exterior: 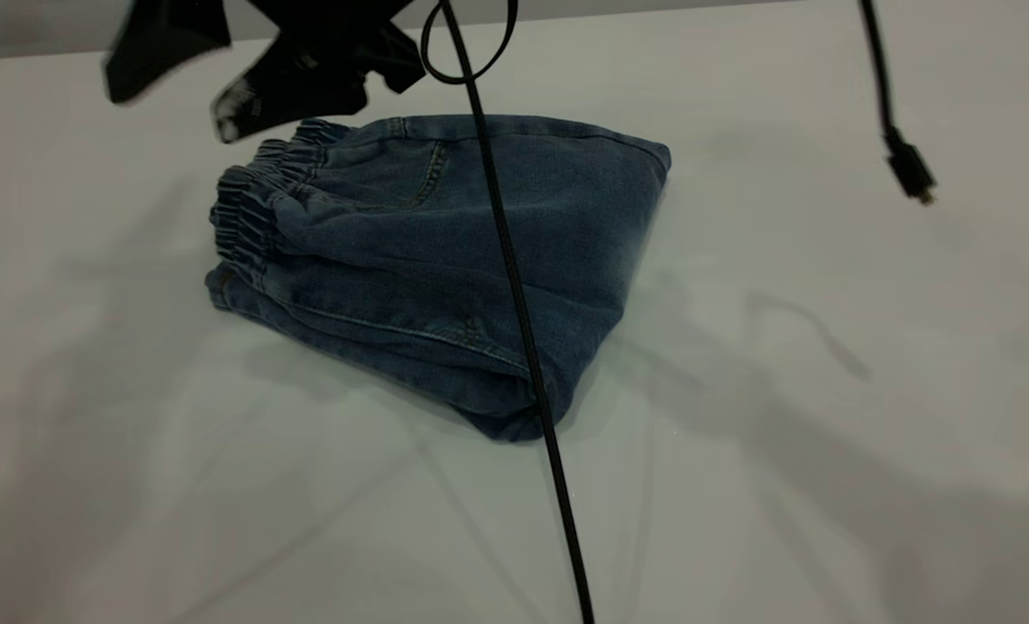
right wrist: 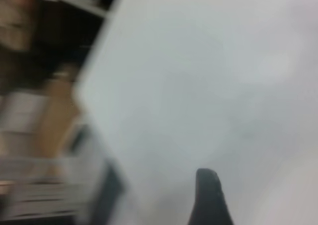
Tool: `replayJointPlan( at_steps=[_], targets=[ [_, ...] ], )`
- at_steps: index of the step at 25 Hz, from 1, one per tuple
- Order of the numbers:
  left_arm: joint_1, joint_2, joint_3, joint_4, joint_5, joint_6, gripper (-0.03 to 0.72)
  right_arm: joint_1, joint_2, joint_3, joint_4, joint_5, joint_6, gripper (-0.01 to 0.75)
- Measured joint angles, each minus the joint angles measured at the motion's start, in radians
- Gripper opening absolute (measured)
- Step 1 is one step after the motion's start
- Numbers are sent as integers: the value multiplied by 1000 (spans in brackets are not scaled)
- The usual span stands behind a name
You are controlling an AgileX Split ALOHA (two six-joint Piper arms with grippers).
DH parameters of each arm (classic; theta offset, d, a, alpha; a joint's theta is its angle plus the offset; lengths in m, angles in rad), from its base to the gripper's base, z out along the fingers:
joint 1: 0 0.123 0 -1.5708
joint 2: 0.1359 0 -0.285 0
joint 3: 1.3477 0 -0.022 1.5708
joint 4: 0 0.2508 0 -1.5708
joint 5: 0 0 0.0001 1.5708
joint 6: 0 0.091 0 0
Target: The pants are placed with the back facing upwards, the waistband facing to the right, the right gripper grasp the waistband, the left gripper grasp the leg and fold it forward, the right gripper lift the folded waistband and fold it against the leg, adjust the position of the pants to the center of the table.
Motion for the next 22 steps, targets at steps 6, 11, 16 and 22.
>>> replayJointPlan(
  at_steps=[6,11,16,22],
  targets=[
    [0,-78,0,-1,18,1,372,59,3,-72,-446,-125,311,418],
    [0,-98,0,-1,17,1,372,121,3,-165,-841,-36,588,417],
    [0,-99,0,-1,17,1,372,133,35,-238,-1203,115,899,416],
    [0,-99,0,-1,17,1,372,138,91,-333,-1392,203,1129,416]
  ],
)
